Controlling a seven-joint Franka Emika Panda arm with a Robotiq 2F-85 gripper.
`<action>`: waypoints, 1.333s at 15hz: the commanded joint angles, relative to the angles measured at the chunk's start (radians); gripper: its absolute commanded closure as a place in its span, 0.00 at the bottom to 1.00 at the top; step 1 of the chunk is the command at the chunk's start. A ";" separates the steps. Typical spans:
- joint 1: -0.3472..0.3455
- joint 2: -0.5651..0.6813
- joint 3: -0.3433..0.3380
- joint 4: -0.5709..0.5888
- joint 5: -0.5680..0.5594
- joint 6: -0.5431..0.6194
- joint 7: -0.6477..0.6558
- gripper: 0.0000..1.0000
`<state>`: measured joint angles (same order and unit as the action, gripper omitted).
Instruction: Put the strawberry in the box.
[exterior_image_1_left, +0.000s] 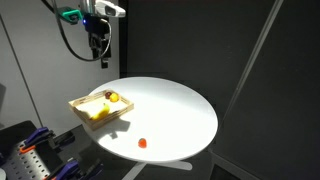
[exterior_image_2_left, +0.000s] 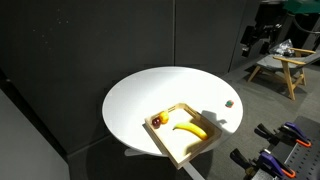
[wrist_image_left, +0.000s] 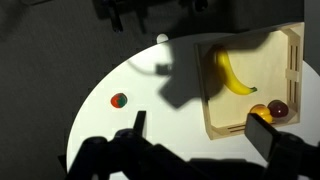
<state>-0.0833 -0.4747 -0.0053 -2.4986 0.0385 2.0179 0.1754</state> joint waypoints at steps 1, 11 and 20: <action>-0.003 0.105 -0.015 0.070 -0.013 0.008 -0.020 0.00; -0.006 0.281 -0.050 0.087 -0.007 0.216 -0.056 0.00; -0.027 0.390 -0.102 0.095 -0.013 0.327 -0.081 0.00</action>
<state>-0.0955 -0.1292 -0.0949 -2.4331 0.0373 2.3251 0.1222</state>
